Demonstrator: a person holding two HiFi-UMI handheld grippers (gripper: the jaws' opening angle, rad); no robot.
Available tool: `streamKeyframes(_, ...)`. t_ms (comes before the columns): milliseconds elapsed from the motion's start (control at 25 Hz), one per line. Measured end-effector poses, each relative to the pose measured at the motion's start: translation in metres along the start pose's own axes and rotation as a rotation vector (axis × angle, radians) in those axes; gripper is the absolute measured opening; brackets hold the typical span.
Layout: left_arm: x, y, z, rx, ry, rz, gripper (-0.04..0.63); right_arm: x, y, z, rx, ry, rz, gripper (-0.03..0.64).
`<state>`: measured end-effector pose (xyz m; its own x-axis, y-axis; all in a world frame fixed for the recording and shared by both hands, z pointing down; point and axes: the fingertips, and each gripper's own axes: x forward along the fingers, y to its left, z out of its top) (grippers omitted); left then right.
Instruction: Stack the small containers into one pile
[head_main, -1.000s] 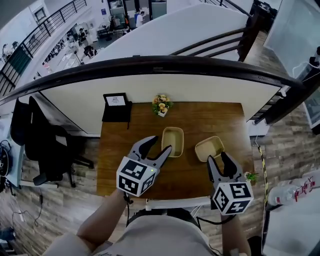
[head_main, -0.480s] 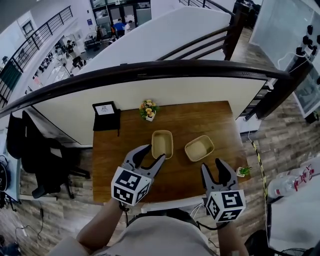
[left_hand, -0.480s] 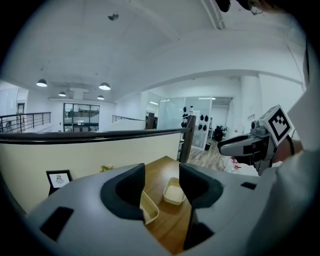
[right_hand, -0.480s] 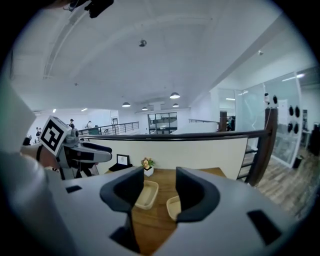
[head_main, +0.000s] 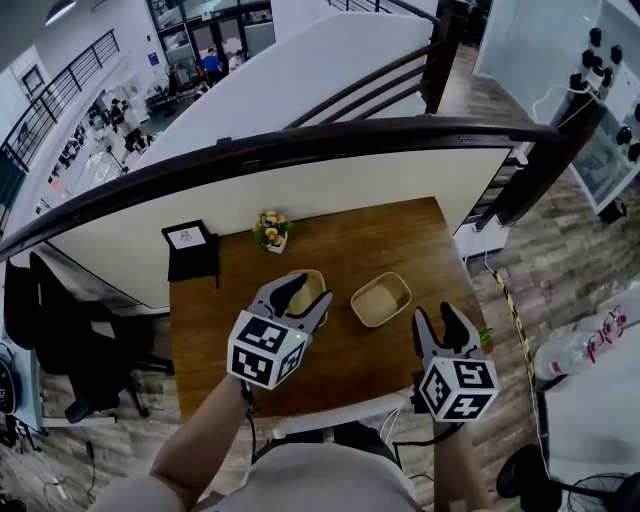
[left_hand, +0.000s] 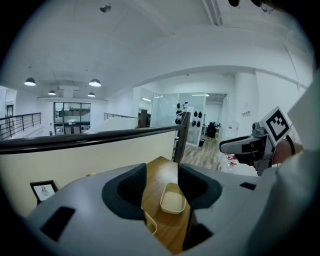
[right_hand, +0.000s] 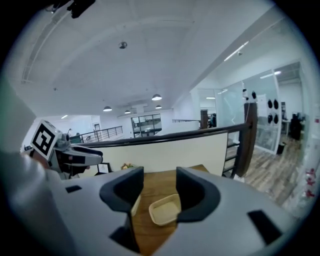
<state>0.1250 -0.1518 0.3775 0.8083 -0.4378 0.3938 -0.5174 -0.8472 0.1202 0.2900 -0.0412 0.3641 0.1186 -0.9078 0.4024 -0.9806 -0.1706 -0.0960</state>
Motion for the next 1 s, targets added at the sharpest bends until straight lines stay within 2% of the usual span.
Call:
streamKeyframes(160, 0.046, -0.004, -0.001, 0.001, 0.045, -0.039, 0.199, 0.024, -0.031, -0.014, 0.128, 0.026, -0.041, 0.210)
streamKeyframes(360, 0.102, -0.006, -0.019, 0.019, 0.128, -0.060, 0.202, 0.056, -0.065, -0.052, 0.265, 0.097, -0.098, 0.210)
streamKeyframes(520, 0.143, -0.006, -0.051, 0.032, 0.210, -0.063, 0.202, 0.081, -0.083, -0.091, 0.329, 0.172, -0.121, 0.210)
streamKeyframes(840, 0.205, -0.014, -0.124, -0.043, 0.388, -0.122, 0.215, 0.130, -0.095, -0.174, 0.431, 0.336, -0.121, 0.209)
streamKeyframes(1000, 0.226, -0.012, -0.161, -0.063, 0.468, -0.114, 0.215, 0.148, -0.091, -0.208, 0.462, 0.404, -0.110, 0.206)
